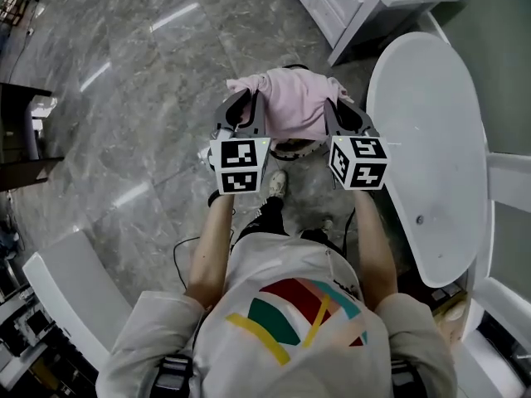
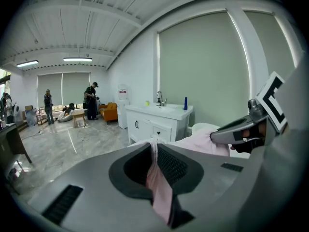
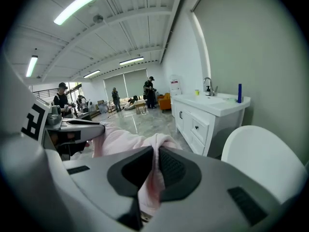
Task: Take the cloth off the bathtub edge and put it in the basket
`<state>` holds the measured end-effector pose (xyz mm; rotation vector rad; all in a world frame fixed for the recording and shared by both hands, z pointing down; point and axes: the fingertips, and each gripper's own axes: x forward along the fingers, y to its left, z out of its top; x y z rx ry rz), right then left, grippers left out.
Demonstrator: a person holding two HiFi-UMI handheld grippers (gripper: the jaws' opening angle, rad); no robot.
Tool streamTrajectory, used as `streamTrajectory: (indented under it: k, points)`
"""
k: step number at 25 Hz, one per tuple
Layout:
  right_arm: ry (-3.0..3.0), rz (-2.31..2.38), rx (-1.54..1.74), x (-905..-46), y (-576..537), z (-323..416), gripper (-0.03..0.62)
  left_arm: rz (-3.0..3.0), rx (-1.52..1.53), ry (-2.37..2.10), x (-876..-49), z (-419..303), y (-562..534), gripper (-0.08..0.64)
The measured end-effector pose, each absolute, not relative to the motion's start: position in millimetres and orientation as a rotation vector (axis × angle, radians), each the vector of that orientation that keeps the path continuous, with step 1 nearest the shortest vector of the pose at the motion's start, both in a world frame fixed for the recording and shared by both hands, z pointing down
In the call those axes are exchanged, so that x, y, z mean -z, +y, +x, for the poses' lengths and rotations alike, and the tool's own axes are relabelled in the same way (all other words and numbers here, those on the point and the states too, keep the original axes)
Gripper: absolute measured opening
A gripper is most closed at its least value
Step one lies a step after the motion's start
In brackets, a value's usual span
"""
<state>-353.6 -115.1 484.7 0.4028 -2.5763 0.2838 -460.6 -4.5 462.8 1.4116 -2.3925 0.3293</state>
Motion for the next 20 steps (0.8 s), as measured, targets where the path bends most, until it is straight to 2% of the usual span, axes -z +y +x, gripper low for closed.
streamTrajectory:
  k: [11,14,15,20]
  points:
    - [-2.504,0.468,-0.323,-508.7,-124.8,-346.5,0.046,1.374,-0.396,-2.355,-487.2,-462.5,-4.0,0.054]
    - [-2.494,0.608,-0.22,-503.1,-145.2,-340.2,0.17,1.332,-0.377,-2.407,-478.4,-470.4,-3.8,0.054]
    - [-2.494,0.615,-0.195,-500.9,-148.2,-340.0,0.192,1.331,-0.361,-2.414,-474.8,-472.0,-5.1,0.054]
    - [-2.498,0.58,-0.206,-498.6,-145.8,-339.6,0.192,1.352,-0.377,-2.434,-465.9,-471.3,-10.0,0.054]
